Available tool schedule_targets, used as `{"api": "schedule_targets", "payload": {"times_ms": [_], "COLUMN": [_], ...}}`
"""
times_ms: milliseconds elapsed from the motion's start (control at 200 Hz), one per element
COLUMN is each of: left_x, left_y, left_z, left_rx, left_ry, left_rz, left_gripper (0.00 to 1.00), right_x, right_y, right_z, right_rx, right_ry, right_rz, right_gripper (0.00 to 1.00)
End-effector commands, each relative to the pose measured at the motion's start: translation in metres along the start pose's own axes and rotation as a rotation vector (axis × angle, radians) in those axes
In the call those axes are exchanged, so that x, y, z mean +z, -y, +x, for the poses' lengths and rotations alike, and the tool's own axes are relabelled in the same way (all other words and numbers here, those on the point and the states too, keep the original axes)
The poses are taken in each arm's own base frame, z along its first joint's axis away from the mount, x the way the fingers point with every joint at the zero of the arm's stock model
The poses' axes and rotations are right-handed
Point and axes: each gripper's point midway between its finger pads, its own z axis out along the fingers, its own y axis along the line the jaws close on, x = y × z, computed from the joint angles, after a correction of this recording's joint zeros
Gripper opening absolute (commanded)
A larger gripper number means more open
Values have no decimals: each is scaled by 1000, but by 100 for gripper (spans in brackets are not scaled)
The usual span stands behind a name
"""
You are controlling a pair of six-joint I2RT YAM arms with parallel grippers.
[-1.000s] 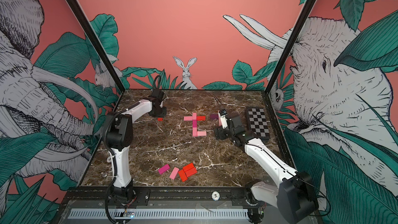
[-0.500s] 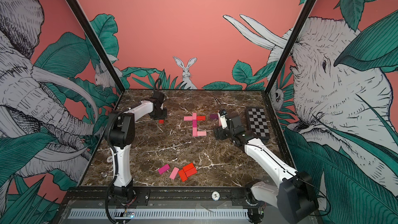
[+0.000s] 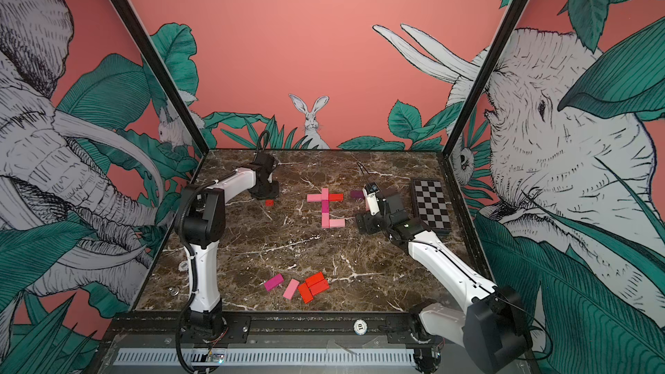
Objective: Assemble the letter t with building blocks
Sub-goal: Place the building block at the center of the board.
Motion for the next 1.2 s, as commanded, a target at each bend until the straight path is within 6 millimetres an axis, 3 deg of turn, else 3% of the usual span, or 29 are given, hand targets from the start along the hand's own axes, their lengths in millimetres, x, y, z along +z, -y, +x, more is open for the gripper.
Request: {"api": "schedule_targets", "payload": {"times_ms": [0,690,1195], "left_x": [4,-4,-11], "left_y": [-1,5,14], "left_z": [7,12,11], "left_rx": [-16,-36,-44], "left_ry": [-32,-36,-35], "left_rz": [8,52,103], "left_gripper": [30,32,40], "right_x": [2,2,2], "right_y": [-3,-6,-8], "right_z": [1,1,0], "right_rx": [-1,-8,-12], "right_ry": [7,8,9], "right_rz": [-7,-19,-27], "right_gripper": [91,91,92]}}
